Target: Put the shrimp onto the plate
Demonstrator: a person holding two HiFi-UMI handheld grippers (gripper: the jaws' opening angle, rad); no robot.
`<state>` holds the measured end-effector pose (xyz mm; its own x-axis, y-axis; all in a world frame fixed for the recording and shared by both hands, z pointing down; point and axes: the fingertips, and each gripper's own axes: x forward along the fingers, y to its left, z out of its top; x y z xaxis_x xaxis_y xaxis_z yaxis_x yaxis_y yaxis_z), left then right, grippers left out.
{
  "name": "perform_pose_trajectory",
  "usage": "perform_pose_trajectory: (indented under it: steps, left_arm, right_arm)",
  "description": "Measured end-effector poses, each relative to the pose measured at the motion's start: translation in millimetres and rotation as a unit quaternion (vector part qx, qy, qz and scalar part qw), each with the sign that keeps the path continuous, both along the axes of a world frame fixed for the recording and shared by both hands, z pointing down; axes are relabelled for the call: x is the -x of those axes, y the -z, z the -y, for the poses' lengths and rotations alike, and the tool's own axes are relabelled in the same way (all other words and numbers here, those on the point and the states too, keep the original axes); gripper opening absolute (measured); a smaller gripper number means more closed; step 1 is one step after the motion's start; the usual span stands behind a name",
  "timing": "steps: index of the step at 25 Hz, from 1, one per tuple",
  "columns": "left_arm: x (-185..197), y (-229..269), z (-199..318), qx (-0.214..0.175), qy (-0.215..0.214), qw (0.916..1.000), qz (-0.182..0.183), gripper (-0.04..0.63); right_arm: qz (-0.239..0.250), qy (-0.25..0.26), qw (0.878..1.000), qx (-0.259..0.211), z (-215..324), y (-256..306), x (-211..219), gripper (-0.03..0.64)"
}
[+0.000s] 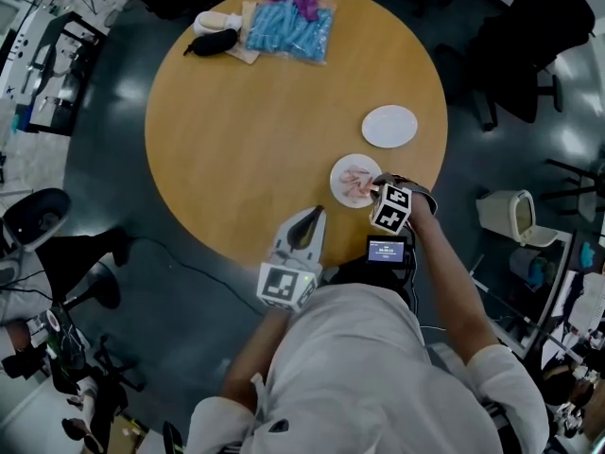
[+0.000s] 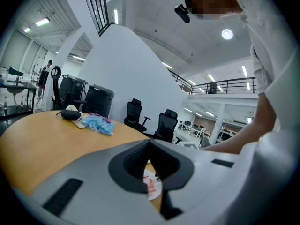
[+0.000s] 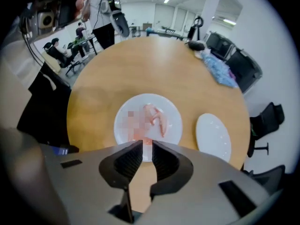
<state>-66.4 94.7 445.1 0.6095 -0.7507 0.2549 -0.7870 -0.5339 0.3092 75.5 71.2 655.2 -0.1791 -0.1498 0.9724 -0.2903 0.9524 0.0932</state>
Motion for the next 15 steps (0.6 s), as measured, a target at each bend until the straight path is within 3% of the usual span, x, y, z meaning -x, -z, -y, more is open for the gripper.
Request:
perform_pose_trajectory:
  steps: [2, 4, 8, 12, 14, 15]
  left_arm:
    - [-0.9, 6.6, 3.2, -0.006, 0.001, 1.0000, 0.005, 0.008]
    - [-2.2, 16.6, 9.0, -0.016, 0.001, 0.9998, 0.006, 0.008]
    - [-8.2, 39.8, 17.3, -0.040, -0.002, 0.9991, 0.012, 0.008]
    - [-13.5, 74.0, 16.3, -0.081, 0.002, 0.9965, 0.023, 0.008]
    - [-16.9, 90.2, 15.3, -0.101, 0.013, 0.9944, 0.026, 0.008]
    - [-19.6, 92.7, 14.5, -0.105, 0.017, 0.9938, 0.029, 0.008]
  right_arm:
    - [0.076, -0.056, 0.994, -0.052, 16.8, 40.1, 2.2, 0.049]
    - [0.184, -0.122, 0.968, -0.117, 35.1, 99.5, 4.7, 0.034]
    - [0.358, -0.194, 0.879, -0.249, 42.1, 221.6, -2.6, 0.028]
    - [0.433, -0.206, 0.792, -0.377, 20.4, 310.3, -23.5, 0.028]
    - [0.455, -0.219, 0.762, -0.406, 11.2, 326.1, -35.5, 0.028]
    - [0.463, -0.230, 0.753, -0.407, 8.2, 324.4, -40.5, 0.028]
